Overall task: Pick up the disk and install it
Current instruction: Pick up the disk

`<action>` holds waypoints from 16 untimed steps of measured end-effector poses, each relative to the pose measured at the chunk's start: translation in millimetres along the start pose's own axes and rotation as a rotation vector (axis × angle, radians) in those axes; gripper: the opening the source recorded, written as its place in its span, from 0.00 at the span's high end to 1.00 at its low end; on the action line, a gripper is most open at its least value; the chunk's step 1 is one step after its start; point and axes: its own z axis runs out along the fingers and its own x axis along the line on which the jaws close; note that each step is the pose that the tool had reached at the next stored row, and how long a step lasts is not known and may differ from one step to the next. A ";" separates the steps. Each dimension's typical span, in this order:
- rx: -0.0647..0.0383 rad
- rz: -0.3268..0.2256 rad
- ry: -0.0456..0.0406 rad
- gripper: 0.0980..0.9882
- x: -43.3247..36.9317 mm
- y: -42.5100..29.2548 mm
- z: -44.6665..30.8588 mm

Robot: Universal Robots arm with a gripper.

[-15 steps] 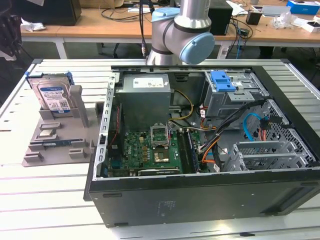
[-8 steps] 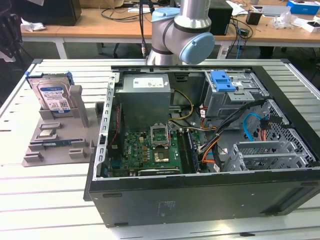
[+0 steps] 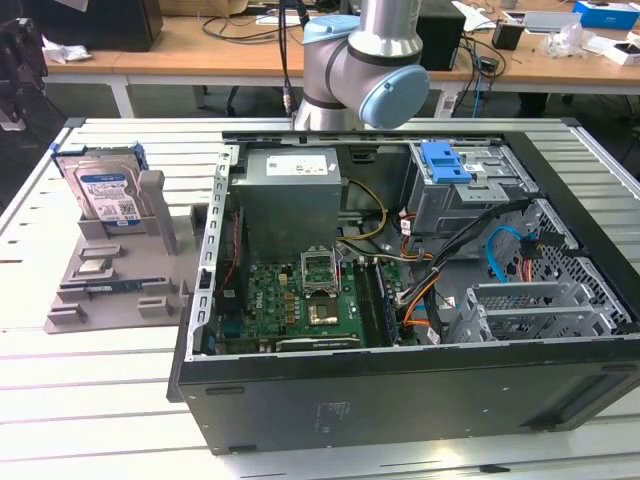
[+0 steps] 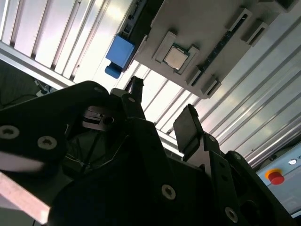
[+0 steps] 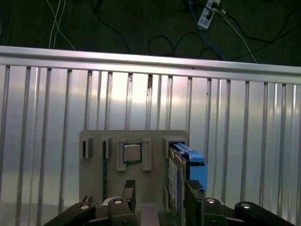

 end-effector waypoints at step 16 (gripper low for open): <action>0.001 0.030 -0.0013 0.50 -2.9 -2.2 1.6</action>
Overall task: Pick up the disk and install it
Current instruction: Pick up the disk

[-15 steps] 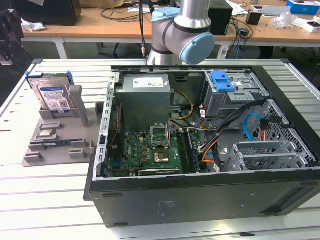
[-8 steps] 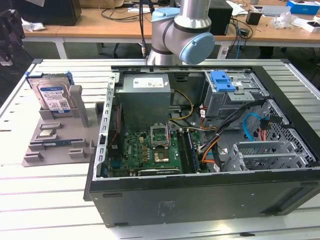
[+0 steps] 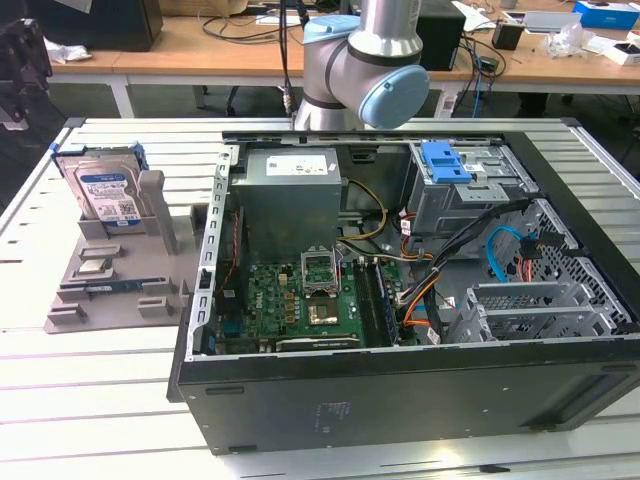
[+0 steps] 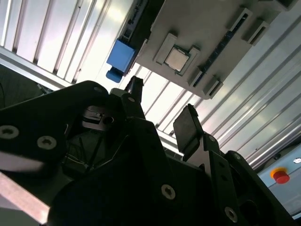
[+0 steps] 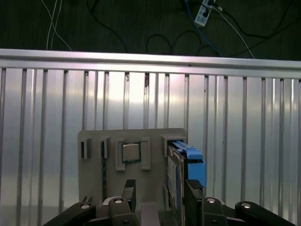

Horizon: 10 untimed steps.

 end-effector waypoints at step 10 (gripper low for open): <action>0.000 0.000 0.0001 0.50 -1.7 -8.2 3.6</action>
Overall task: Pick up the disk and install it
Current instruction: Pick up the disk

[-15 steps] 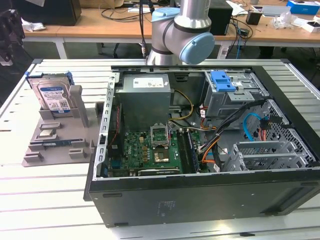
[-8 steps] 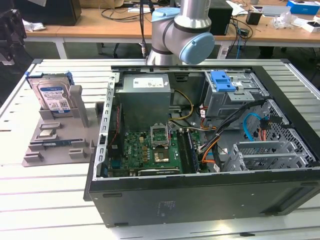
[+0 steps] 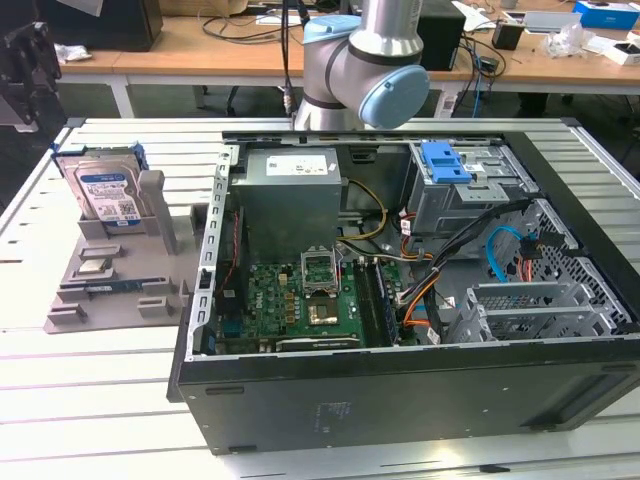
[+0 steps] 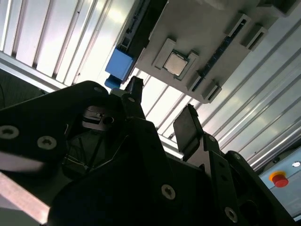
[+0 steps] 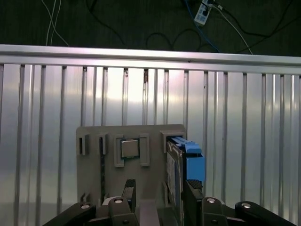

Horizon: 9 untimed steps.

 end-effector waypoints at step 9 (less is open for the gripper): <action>0.000 0.000 0.0000 0.50 -1.1 -7.7 5.0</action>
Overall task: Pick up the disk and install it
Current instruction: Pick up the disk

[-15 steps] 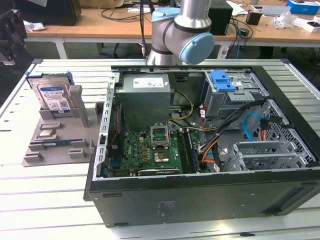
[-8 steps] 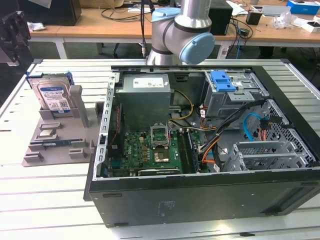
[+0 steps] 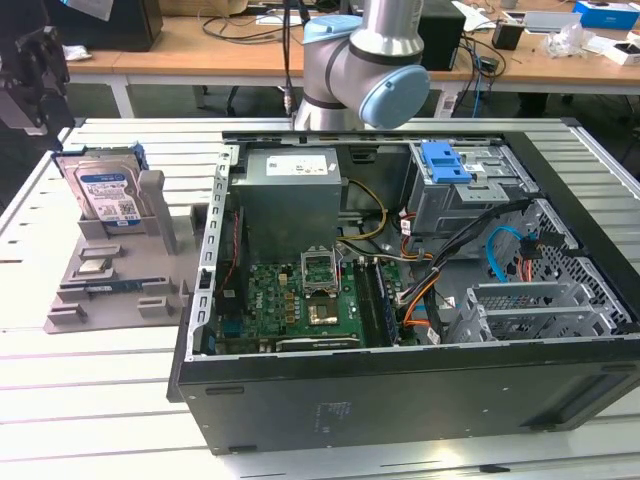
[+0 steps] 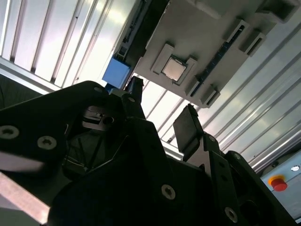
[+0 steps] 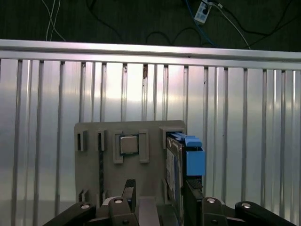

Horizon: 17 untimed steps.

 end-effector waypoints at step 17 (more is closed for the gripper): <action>0.000 -0.001 0.0001 0.50 -12.8 -12.2 28.4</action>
